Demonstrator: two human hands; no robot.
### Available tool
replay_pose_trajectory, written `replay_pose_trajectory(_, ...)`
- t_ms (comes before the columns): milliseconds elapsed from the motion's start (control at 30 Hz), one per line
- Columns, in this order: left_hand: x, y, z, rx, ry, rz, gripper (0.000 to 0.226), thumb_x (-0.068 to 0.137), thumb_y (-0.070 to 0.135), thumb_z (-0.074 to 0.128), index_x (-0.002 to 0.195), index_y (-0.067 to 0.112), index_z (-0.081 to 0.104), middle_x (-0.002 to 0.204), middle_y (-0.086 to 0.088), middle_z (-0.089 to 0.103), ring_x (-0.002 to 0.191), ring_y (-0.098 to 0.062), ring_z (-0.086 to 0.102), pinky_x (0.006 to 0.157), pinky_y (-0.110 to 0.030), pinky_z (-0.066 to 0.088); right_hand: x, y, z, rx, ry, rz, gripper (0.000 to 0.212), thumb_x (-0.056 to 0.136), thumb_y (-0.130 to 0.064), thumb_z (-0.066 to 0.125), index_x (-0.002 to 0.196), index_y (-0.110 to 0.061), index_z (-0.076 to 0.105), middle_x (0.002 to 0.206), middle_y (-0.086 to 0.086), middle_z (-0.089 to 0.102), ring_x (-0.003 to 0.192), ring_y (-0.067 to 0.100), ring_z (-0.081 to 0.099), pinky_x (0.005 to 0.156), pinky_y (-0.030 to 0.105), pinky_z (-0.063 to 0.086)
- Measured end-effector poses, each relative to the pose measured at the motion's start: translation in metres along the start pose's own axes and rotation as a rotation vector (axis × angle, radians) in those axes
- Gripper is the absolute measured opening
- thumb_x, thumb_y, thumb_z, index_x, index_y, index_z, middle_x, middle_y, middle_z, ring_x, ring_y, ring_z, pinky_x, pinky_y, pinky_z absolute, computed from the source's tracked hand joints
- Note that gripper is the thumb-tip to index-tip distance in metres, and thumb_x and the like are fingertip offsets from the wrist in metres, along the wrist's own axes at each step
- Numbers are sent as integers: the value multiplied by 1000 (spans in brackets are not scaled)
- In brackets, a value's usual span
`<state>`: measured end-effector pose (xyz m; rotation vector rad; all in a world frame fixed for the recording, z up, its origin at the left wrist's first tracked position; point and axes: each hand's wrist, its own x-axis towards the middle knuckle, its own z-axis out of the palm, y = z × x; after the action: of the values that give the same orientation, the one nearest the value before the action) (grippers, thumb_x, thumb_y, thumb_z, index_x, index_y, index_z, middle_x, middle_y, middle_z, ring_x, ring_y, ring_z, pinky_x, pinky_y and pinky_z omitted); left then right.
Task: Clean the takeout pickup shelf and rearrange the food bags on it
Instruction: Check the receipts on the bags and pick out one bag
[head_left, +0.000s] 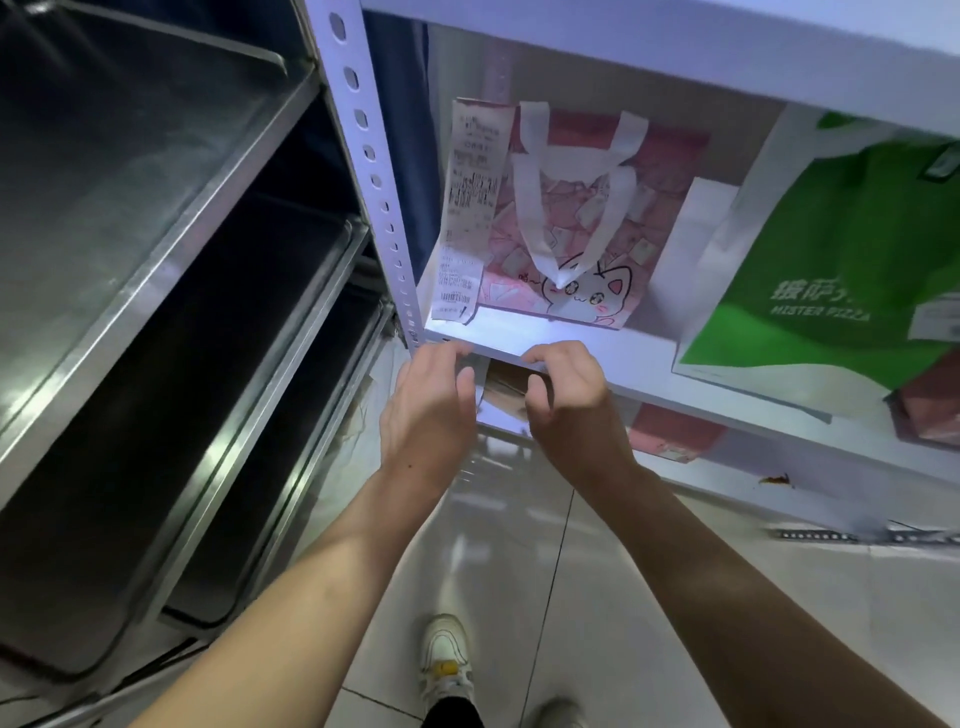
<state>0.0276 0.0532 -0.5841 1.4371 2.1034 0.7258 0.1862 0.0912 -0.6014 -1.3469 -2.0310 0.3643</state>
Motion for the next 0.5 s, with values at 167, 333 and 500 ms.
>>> replay_pose_trajectory(167, -12, 16, 1, -30, -54, -13, 23, 104, 28, 40, 120, 33, 56, 120, 12, 57, 112, -13, 51, 85, -35, 39, -8, 9, -26, -11, 74, 43, 35, 75, 18, 55, 106, 7, 68, 101, 23, 64, 91, 40, 63, 81, 46, 54)
replay_pose_trajectory(333, -33, 62, 18, -124, -111, 31, 17, 101, 29, 42, 108, 37, 56, 113, 13, 59, 107, -14, 55, 86, -39, 44, -25, 19, -82, -30, 197, 52, 34, 80, 18, 52, 108, 5, 66, 104, 19, 63, 98, 37, 62, 91, 43, 52)
replay_pose_trajectory(500, -55, 115, 47, -177, -93, 164, 27, 104, 29, 44, 126, 30, 59, 123, 12, 62, 116, -12, 56, 96, -38, 45, -45, 37, -147, -36, 233, 132, 27, 89, 10, 57, 111, -3, 66, 109, 9, 62, 103, 26, 61, 98, 32, 48)
